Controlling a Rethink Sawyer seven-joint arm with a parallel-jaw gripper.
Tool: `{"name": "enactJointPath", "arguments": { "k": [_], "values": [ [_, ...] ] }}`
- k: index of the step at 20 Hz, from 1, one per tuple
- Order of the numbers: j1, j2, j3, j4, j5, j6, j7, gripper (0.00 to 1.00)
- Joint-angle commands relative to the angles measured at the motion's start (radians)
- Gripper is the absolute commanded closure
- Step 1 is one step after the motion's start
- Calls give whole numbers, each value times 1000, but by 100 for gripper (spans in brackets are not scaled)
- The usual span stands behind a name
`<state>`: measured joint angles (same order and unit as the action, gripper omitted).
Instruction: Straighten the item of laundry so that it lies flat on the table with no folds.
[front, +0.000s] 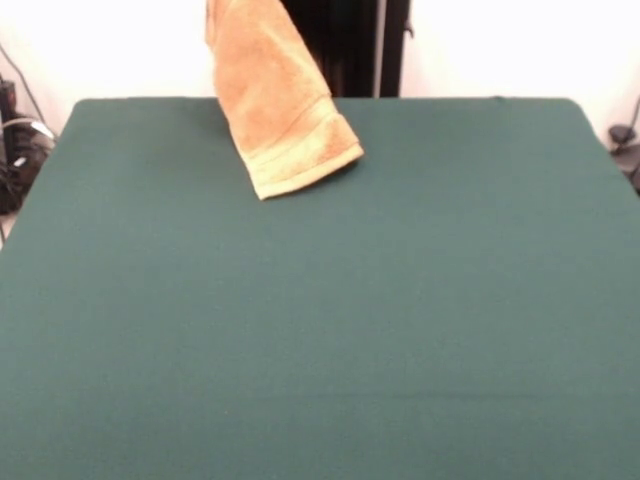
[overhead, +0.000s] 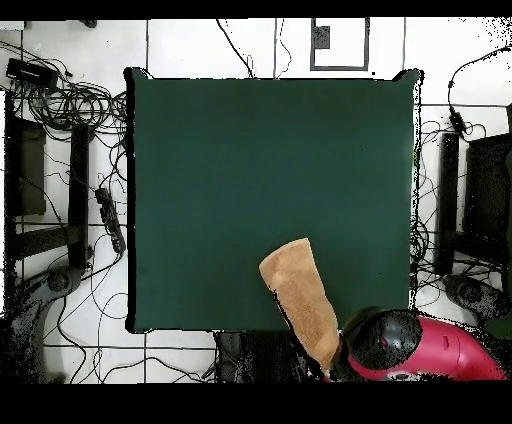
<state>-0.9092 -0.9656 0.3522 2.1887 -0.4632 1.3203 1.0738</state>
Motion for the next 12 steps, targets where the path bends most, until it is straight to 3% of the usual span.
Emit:
{"name": "enactJointPath", "arguments": {
  "k": [1, 12],
  "values": [
    [59, -6, -6, 63, 28, -69, 117, 100],
    [67, -6, -19, 60, 30, -71, 109, 100]
  ]
}}
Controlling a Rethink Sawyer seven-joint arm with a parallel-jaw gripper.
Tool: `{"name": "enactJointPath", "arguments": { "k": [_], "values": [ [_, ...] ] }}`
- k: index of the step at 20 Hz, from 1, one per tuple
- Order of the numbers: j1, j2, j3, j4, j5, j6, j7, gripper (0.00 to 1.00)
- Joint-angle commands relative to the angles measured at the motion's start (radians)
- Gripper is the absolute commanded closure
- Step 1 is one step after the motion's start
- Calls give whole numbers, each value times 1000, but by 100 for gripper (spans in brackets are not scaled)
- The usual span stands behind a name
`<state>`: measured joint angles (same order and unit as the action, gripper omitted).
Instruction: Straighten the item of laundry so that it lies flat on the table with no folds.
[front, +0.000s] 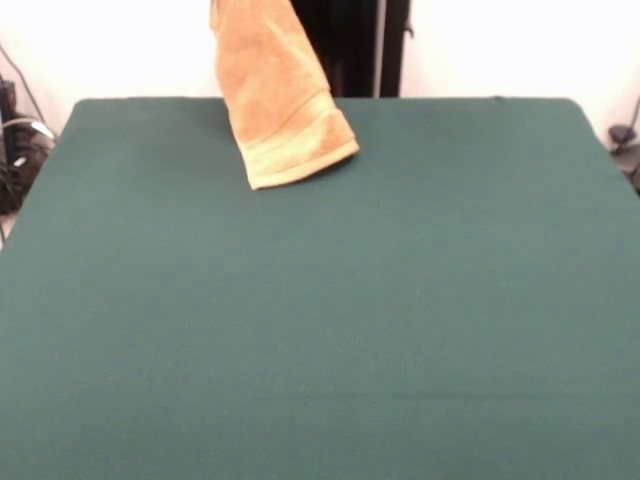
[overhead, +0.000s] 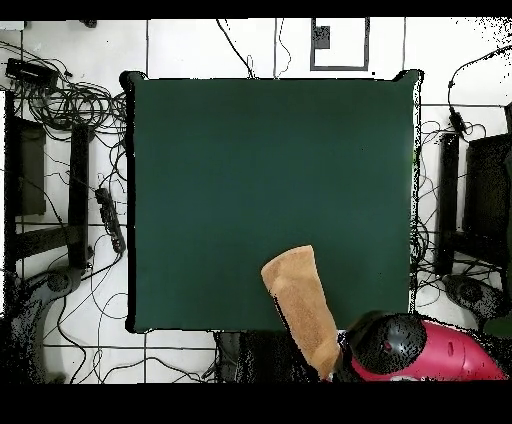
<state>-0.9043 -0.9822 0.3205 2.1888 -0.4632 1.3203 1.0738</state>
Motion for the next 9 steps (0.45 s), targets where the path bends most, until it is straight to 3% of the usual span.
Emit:
{"name": "enactJointPath", "arguments": {
  "k": [1, 9],
  "values": [
    [63, 10, 11, 60, 30, -71, 108, 100],
    [70, 10, 0, 57, 32, -72, 101, 100]
  ]
}}
